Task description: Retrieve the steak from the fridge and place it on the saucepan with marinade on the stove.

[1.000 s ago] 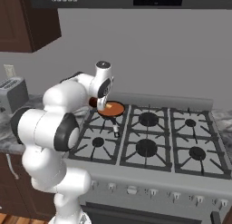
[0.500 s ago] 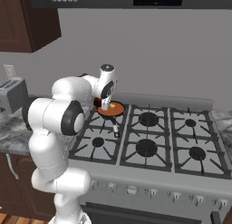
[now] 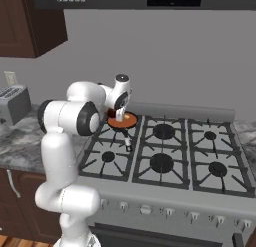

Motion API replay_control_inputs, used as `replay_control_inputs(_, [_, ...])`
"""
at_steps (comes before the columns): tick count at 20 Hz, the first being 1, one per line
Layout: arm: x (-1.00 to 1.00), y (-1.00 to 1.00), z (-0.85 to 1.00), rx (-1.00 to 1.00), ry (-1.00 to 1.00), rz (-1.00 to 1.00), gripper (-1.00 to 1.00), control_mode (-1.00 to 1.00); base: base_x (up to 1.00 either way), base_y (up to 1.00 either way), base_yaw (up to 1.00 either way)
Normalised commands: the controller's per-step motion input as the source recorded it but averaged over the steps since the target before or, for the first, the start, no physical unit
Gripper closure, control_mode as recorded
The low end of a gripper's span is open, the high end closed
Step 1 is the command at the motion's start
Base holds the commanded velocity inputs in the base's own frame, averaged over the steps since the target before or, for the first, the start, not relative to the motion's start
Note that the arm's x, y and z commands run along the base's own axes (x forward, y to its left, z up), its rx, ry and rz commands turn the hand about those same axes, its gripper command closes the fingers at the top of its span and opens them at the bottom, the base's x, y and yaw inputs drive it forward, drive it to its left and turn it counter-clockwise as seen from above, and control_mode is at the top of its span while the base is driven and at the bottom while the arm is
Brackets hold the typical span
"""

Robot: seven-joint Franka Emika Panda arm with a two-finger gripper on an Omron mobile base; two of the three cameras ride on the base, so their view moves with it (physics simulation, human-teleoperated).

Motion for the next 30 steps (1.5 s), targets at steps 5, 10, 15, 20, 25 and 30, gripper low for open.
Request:
replay_control_inputs(5, [0.50, 0.00, -0.29, 0.00, 0.00, 0.00, 1.00, -1.00, 0.00, 0.00, 0.00])
replay_control_inputs(10, [0.42, 0.00, -0.29, 0.00, 0.00, 0.00, 1.00, -1.00, 0.00, 0.00, 0.00])
replay_control_inputs(15, [0.40, 0.00, -0.27, 0.00, 0.00, 0.00, 1.00, -1.00, 0.00, 0.00, 0.00])
replay_control_inputs(20, [0.36, 0.00, -0.22, 0.00, 0.00, 0.00, -1.00, -1.00, 0.00, 0.00, 0.00])
replay_control_inputs(25, [0.00, 0.00, -0.02, 0.00, -0.01, 0.00, -1.00, -1.00, 0.00, 0.00, 0.00])
replay_control_inputs(30, [-0.58, -0.09, 0.04, 0.00, -0.17, 0.00, -1.00, -1.00, 0.00, 0.00, 0.00])
